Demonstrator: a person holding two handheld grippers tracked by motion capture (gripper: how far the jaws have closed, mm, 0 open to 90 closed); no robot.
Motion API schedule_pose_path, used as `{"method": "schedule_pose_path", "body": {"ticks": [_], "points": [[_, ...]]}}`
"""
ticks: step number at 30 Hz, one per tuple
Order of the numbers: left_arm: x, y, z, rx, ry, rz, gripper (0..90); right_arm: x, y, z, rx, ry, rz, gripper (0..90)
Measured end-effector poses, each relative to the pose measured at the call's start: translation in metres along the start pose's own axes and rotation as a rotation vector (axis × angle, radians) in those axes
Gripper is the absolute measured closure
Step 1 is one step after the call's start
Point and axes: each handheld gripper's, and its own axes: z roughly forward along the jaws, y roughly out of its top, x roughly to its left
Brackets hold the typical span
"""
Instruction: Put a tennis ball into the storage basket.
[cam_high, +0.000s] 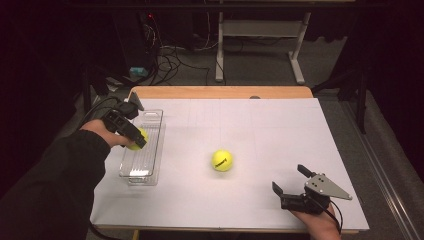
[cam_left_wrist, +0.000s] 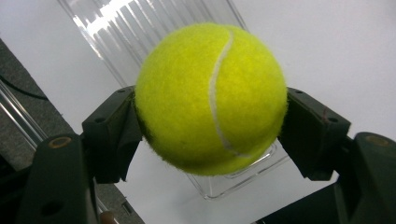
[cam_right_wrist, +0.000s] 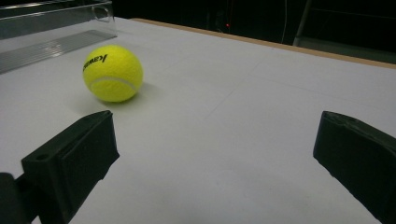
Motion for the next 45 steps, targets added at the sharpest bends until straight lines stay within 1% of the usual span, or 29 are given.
{"method": "schedule_pose_path", "body": {"ticks": [2,7,9,10,14,23,24,26,30,34,35,38,39,41,45], "points": [[0.004,0.002,0.001,0.001,0.0,-0.016,27.3,0.0,0.0,0.0,-0.002,-0.002,-0.001,0.0],[0.007,0.006,0.005,0.003,0.004,-0.027,27.3,-0.001,0.0,0.0,-0.003,-0.002,0.0,0.0],[0.007,0.011,0.009,0.003,0.01,-0.037,27.3,-0.001,0.0,0.0,-0.003,0.0,0.002,0.0],[0.007,0.011,0.009,0.003,0.01,-0.037,27.3,-0.001,0.0,0.0,-0.003,0.0,0.002,0.0],[0.006,0.02,0.016,0.01,0.014,-0.038,27.3,-0.001,0.0,0.0,-0.004,-0.002,-0.001,0.0],[0.006,0.034,0.027,0.007,0.019,-0.041,27.2,-0.001,0.0,0.0,-0.003,0.002,-0.001,0.0],[0.006,0.034,0.028,0.004,0.023,-0.045,27.2,-0.001,0.0,0.0,-0.002,0.003,-0.002,0.0],[0.007,0.037,0.031,0.011,0.038,-0.046,27.2,-0.001,0.0,0.0,0.0,0.004,-0.003,0.0],[0.009,0.04,0.037,0.004,0.047,-0.058,27.1,0.0,0.0,0.0,0.001,0.006,-0.004,0.0],[0.012,0.042,0.041,0.01,0.053,-0.062,27.1,0.0,0.0,0.001,0.001,0.007,-0.004,0.0],[0.013,0.043,0.045,0.013,0.056,-0.06,27.1,0.0,0.0,0.001,0.001,0.007,-0.005,0.0],[0.014,0.044,0.048,0.011,0.05,-0.062,27.0,0.0,0.0,0.001,0.001,0.008,-0.009,0.0],[0.016,0.046,0.05,0.012,0.053,-0.07,27.0,0.0,0.0,0.001,0.003,0.008,-0.009,0.0],[0.016,0.048,0.053,0.021,0.058,-0.068,26.9,0.0,-0.001,0.001,0.003,0.008,-0.01,0.0],[0.017,0.049,0.055,0.024,0.061,-0.068,26.9,0.0,-0.001,0.001,0.006,0.007,-0.01,0.0]]}}
